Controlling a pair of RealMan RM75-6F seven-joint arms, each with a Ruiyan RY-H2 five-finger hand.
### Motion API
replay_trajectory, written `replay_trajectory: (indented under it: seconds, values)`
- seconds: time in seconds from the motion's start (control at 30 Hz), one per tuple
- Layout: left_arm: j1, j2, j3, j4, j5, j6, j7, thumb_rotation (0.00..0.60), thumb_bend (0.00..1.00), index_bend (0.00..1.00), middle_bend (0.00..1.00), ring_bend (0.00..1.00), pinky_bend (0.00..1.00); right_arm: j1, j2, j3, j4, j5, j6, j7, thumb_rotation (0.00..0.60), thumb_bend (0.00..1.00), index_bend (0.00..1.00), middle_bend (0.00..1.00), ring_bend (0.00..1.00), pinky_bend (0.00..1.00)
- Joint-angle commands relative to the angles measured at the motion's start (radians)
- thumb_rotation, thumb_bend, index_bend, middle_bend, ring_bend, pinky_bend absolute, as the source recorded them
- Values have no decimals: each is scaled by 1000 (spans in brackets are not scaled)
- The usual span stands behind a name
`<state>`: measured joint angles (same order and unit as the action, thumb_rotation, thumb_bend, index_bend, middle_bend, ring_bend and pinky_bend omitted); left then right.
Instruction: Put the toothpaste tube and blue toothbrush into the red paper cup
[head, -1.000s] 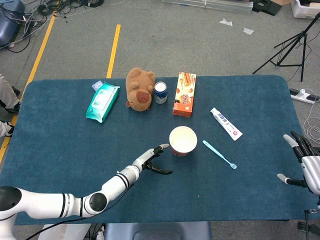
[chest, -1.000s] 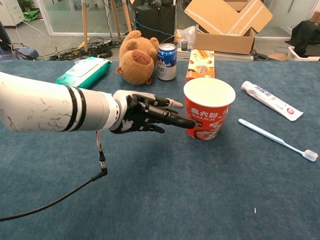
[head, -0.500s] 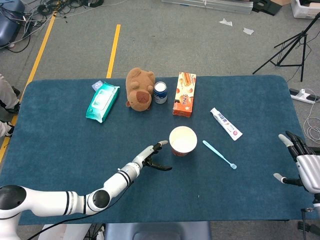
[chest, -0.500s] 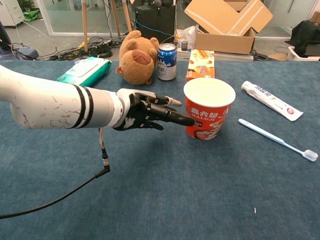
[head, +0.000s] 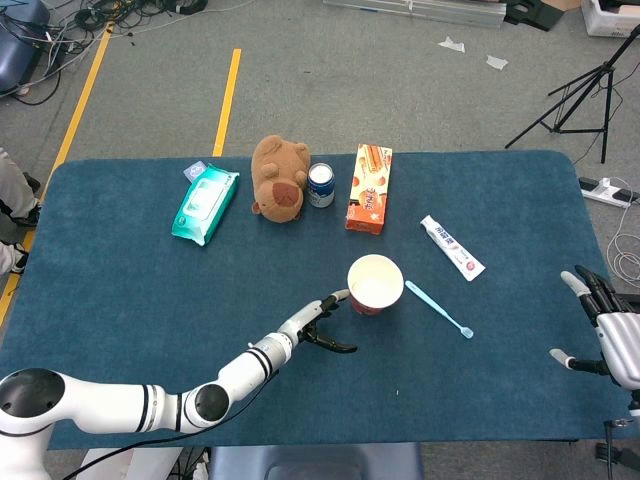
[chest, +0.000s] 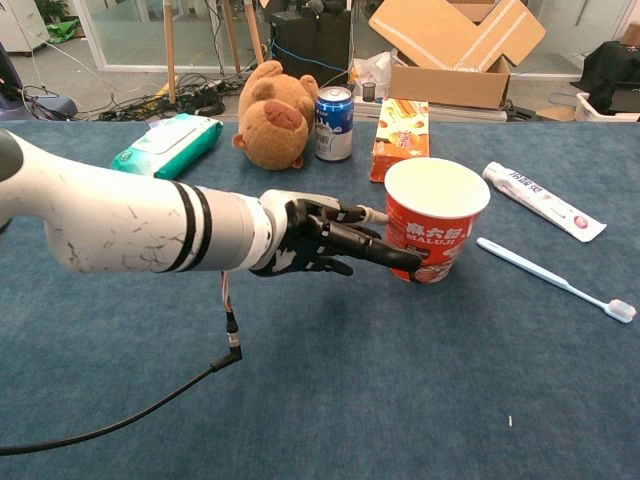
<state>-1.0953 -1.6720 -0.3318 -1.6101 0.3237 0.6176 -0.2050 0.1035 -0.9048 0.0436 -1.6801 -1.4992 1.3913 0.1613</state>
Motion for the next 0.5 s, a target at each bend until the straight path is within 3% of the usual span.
replay_trajectory:
  seconds: [0.03,0.27,0.5]
  values:
    - [-3,-4,0,-2,0,-10,-2,600,0,0,18,12,0,1,-2,-1,2,-1,-2,2,600,0,0,0,0,252]
    - [14,20,3,-45,28,4,-3,600,0,0,18,11,0,1,-6,0,7,3,-3,3,600,0,0,0,0,252]
    - [75,113,19,-154,90,75,9,600,0,0,18,11,0,2,-7,7,2,17,-2,-13,600,0,0,0,0,252]
